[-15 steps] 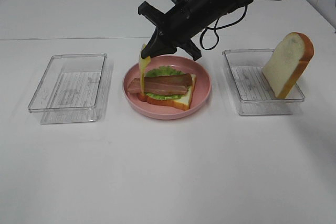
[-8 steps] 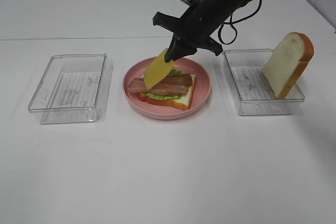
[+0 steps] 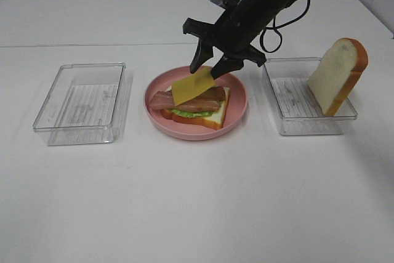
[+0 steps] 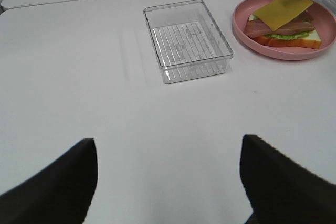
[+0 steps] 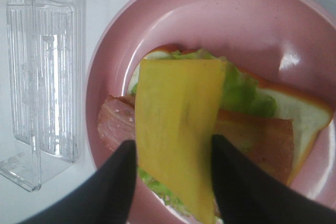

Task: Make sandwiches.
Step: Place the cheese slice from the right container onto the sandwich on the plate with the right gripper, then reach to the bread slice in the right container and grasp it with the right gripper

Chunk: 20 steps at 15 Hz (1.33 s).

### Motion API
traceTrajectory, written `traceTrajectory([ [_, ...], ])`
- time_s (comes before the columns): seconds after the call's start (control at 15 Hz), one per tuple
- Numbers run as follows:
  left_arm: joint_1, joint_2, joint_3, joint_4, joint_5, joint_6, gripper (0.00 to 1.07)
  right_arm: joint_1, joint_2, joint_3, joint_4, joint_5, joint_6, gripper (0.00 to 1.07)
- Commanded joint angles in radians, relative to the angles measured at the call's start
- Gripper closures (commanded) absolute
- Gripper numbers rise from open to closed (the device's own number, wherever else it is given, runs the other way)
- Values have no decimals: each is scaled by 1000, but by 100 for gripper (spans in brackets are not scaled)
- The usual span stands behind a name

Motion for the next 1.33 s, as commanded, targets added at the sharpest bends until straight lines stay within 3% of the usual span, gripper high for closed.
traceTrajectory([
  [0.07, -2, -22, 1, 1, -9, -6, 34, -2, -6, -5, -5, 38, 0, 35],
  [0.27, -2, -22, 1, 1, -9, -6, 34, -2, -22, -6, -33, 80, 0, 32],
  [0.47, -2, -22, 1, 0, -9, -6, 34, -4, -93, -6, -155, 82, 7, 32],
  [0.8, -2, -22, 1, -2, -9, -6, 34, -16, -229, -6, -505, 101, 124, 31],
  [0.93, -2, -22, 1, -2, -9, -6, 34, -59, -262, -6, -578, 136, 133, 31],
  [1.33, -2, -22, 1, -2, -9, -6, 34, -294, -277, -6, -593, 276, 126, 31],
])
